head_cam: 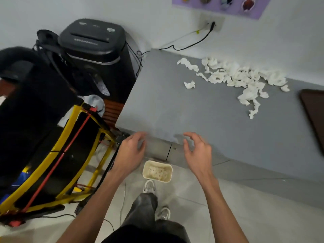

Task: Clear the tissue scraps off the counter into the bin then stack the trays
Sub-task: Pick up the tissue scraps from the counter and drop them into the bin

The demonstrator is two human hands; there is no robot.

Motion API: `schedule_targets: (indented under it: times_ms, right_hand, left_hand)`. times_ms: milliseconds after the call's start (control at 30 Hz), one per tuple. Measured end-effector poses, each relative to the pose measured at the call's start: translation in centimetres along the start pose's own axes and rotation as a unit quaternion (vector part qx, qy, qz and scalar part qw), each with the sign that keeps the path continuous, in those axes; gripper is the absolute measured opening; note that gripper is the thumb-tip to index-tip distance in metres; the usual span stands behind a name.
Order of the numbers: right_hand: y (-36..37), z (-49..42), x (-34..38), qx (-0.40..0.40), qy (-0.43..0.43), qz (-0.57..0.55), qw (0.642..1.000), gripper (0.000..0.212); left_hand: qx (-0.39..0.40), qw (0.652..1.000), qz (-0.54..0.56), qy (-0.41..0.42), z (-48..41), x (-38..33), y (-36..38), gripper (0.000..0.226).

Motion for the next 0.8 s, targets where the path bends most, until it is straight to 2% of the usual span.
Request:
schedule_targets:
  times_ms: [133, 300, 433, 600, 700, 800]
  right_hand:
    - [-0.6, -3.4, -0.4, -0.007, 0.024, 0.012, 1.000, 0.023]
    - [-1.8, -6.9, -1.9, -0.029, 0.068, 0.021, 0.997, 0.024]
    - [-3.3, -9.2, -3.7, -0.043, 0.097, 0.008, 0.994, 0.027]
    - [-5.3, -13.4, -7.1, -0.039, 0.108, 0.031, 0.993, 0.026]
    - [-6.6, -16.2, -9.1, -0.021, 0.111, 0.043, 0.993, 0.026]
    - [-7.8, -19.1, -10.5, 0.002, 0.096, 0.043, 0.994, 0.027]
  left_hand:
    - [0.018, 1.000, 0.007, 0.013, -5.4, -0.9, -0.3, 0.028]
    - [0.066, 0.995, -0.017, 0.078, -14.3, -2.6, 1.7, 0.030]
    - [0.142, 0.982, -0.068, 0.105, -21.8, -5.0, 4.9, 0.040]
    - [0.167, 0.970, -0.120, 0.130, -31.1, -8.8, 8.9, 0.052]
    - [0.174, 0.969, -0.138, 0.112, -35.3, -10.4, 11.0, 0.056]
    - [0.222, 0.951, -0.185, 0.108, -37.8, -10.7, 13.3, 0.070]
Point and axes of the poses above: each hand's wrist, its own z-axis away from the middle knuckle, its own y-axis out of the palm, x = y × z, the point moved 3 cm from there along -z, towards the middle knuckle, and after that the axes turned 6 degrees about x, right-handed, at the moved point
